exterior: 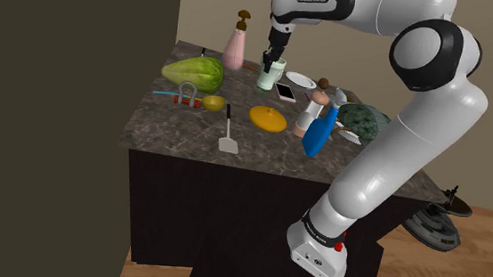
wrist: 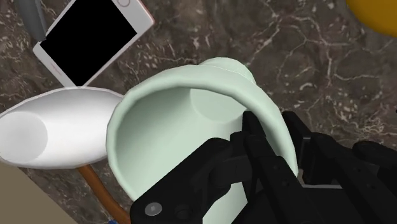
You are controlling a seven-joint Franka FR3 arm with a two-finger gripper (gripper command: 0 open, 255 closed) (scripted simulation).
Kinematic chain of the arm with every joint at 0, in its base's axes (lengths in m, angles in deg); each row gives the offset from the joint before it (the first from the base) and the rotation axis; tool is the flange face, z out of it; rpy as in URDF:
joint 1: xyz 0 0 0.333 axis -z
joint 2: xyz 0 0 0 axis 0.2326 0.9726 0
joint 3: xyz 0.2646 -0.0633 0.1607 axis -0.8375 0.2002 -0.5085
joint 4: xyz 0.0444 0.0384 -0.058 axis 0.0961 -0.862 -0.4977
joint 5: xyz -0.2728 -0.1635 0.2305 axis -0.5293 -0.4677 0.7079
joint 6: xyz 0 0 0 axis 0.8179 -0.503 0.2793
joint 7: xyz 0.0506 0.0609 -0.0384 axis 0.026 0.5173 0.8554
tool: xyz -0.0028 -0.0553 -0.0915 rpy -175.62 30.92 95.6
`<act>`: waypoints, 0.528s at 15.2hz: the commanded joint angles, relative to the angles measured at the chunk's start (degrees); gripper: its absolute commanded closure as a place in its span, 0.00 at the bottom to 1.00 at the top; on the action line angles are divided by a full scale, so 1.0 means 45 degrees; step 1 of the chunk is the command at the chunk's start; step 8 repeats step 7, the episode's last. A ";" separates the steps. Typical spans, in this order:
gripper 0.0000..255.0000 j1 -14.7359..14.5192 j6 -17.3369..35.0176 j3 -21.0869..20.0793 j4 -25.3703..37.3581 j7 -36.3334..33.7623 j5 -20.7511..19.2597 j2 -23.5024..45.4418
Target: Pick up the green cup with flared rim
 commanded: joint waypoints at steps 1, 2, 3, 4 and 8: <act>1.00 0.0003 -0.0325 0.0004 0.0336 0.0055 0.0016 0.0006; 1.00 0.0001 -0.0494 0.0001 0.0502 0.0073 0.0022 0.0002; 1.00 -0.0002 -0.0663 -0.0002 0.0672 0.0092 0.0029 0.0001; 1.00 -0.0004 -0.0833 -0.0004 0.0845 0.0112 0.0036 0.0004; 1.00 -0.0007 -0.1030 -0.0007 0.1048 0.0134 0.0044 0.0009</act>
